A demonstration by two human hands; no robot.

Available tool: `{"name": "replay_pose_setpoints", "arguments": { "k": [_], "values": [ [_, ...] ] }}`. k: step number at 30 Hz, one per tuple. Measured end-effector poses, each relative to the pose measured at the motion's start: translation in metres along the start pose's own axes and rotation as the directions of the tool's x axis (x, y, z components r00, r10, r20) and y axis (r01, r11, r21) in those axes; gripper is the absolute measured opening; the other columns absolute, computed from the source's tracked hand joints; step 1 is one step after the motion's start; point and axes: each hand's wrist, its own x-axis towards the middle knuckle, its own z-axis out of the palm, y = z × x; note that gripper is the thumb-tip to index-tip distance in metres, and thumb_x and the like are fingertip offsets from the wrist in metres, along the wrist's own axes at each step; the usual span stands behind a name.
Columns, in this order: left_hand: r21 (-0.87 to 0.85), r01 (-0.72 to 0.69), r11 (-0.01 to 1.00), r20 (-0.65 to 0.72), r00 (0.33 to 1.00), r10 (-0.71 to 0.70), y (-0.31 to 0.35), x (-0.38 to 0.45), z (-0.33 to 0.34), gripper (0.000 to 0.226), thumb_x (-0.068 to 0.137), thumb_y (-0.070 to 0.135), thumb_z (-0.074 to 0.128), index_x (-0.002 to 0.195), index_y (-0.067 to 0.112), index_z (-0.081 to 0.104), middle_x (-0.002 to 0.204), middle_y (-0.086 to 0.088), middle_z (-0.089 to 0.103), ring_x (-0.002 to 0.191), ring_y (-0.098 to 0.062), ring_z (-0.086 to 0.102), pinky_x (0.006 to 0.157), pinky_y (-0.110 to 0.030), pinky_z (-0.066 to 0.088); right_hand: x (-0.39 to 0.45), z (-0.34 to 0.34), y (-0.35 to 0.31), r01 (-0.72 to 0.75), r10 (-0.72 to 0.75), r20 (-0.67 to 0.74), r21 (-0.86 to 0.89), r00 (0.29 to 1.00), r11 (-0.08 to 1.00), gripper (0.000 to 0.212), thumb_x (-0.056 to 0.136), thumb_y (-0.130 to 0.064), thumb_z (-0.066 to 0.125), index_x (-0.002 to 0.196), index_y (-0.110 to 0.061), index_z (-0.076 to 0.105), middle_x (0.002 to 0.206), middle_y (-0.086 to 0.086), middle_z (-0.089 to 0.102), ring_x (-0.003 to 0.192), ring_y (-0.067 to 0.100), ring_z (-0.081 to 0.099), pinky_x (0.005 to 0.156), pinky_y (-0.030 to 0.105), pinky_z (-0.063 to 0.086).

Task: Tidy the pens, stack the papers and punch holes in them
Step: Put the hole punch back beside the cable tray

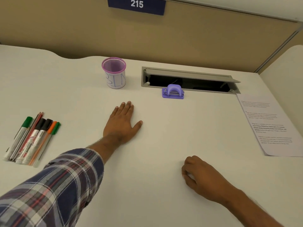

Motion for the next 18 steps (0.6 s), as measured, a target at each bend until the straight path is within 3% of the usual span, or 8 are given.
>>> {"name": "replay_pose_setpoints", "arguments": {
  "k": [10,13,16,18],
  "values": [
    [-0.044,0.007,0.999,-0.003,1.0,-0.007,0.0,-0.001,0.003,0.085,0.09,0.068,0.014,0.159,0.019,0.005,0.167,0.005,-0.001,0.154,-0.012,-0.005,0.125,-0.034,-0.001,0.116,-0.051,-0.015,0.031,0.01,-0.192,0.214,0.981,0.976,0.011,0.092,-0.023,0.052,0.084,-0.03,0.054,0.088,-0.014,0.054,0.084,0.008,0.054,0.069,0.02,0.043],
    [-0.063,0.01,0.998,-0.008,1.0,-0.01,0.0,-0.002,0.004,0.085,0.09,0.07,0.012,0.159,0.021,0.003,0.167,0.005,-0.003,0.153,-0.012,-0.007,0.126,-0.036,0.001,0.175,-0.073,-0.041,0.077,0.01,-0.335,0.246,0.942,0.966,0.009,0.094,-0.022,0.054,0.087,-0.028,0.054,0.091,-0.009,0.057,0.081,0.01,0.055,0.071,0.023,0.048],
    [-0.074,0.009,0.997,-0.017,1.0,-0.01,0.001,-0.002,0.003,0.085,0.09,0.07,0.012,0.159,0.02,0.003,0.167,0.006,-0.005,0.153,-0.011,-0.009,0.125,-0.035,-0.002,0.235,-0.097,-0.069,0.13,0.014,-0.478,0.268,0.878,0.955,0.008,0.095,-0.021,0.055,0.088,-0.023,0.055,0.091,-0.006,0.054,0.075,0.008,0.052,0.067,0.017,0.042],
    [-0.077,0.003,0.997,-0.022,1.0,-0.004,0.001,-0.002,0.003,0.084,0.091,0.069,0.013,0.159,0.02,0.002,0.167,0.006,-0.006,0.153,-0.011,-0.011,0.125,-0.034,-0.004,0.272,-0.116,-0.085,0.168,0.015,-0.548,0.282,0.837,0.944,0.009,0.094,-0.018,0.054,0.086,-0.017,0.058,0.09,-0.004,0.055,0.073,0.008,0.048,0.067,0.02,0.039]
  ]
}}
